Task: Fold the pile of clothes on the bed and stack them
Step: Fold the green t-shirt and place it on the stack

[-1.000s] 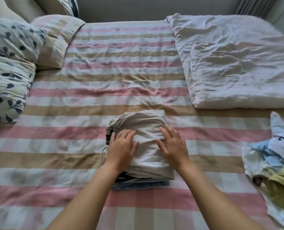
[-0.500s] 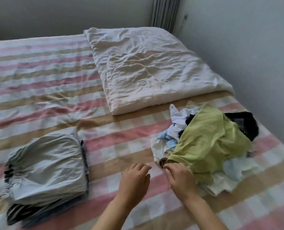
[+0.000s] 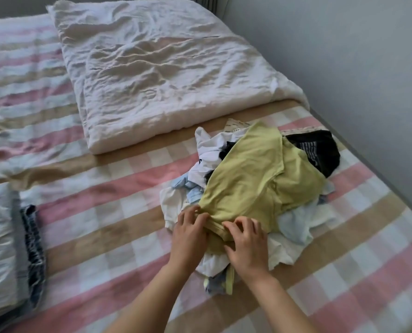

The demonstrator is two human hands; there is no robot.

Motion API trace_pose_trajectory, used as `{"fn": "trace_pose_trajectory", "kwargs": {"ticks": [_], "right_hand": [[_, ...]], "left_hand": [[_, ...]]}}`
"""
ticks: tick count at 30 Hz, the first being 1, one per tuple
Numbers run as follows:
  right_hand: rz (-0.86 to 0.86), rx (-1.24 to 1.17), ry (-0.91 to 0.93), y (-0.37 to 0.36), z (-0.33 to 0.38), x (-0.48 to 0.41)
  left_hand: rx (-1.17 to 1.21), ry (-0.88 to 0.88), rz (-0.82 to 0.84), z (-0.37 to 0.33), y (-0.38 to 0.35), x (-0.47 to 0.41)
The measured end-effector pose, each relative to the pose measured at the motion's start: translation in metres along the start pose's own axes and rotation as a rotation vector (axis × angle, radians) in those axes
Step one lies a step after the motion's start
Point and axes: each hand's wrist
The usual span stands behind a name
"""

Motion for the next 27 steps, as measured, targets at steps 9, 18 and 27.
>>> {"fn": "trace_pose_trajectory", "kwargs": {"ticks": [9,18,27], "right_hand": [[-0.233,-0.009,0.016,0.004,0.012,-0.003],[-0.215,-0.449,0.26,0.11,0.089,0.018],[0.072,-0.709,0.362,0.189,0.19,0.109]], "left_hand": [[0.17,0.002,-0.017,-0.005,0.009,-0.003],[0.648,-0.003,-0.371,-0.038,0.133,0.042],[0.613,-0.061,-0.358,-0.012,0.246,0.167]]}}
Point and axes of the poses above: each hand's wrist, its own x-axis away from the middle knuckle, its own y-axis out of the back of the hand, z = x × y, and after that the axes turned 6 degrees about -y, right-handed
